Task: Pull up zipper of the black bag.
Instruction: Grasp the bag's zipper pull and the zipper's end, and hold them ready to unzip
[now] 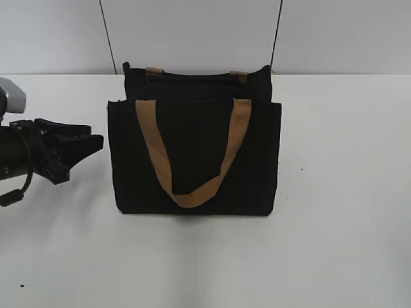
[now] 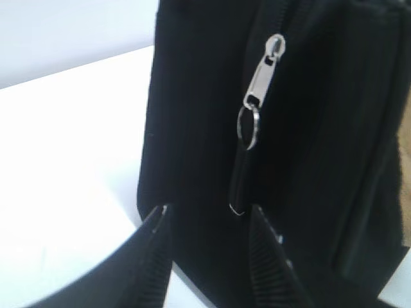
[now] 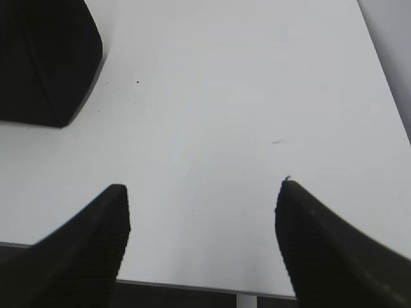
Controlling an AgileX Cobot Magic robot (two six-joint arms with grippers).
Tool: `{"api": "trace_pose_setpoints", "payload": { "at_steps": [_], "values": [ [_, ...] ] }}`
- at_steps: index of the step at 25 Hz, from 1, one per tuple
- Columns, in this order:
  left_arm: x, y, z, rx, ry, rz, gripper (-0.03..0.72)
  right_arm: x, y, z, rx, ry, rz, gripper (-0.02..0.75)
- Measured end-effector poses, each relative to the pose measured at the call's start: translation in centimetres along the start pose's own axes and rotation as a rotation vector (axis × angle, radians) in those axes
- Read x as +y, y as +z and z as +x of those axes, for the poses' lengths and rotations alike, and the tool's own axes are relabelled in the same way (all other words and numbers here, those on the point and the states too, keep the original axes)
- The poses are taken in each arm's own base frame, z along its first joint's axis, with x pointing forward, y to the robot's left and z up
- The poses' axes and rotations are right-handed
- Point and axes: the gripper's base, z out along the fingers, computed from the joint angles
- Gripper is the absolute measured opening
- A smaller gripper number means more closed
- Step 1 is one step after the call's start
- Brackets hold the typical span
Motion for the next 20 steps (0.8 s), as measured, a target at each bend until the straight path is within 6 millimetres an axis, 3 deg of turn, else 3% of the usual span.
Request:
{"api": "trace_pose_setpoints", "payload": {
  "at_steps": [11,20],
  "values": [
    [1.2,3.2,2.1,-0.071,-0.009,0.169,0.264,0.0,0.0,0.0,0.0,0.0,0.0,0.544],
    [0.9,6.3,3.2,-0.068,0.058,0.267,0.3,0.0,0.0,0.0,0.0,0.0,0.0,0.544]
  ]
}}
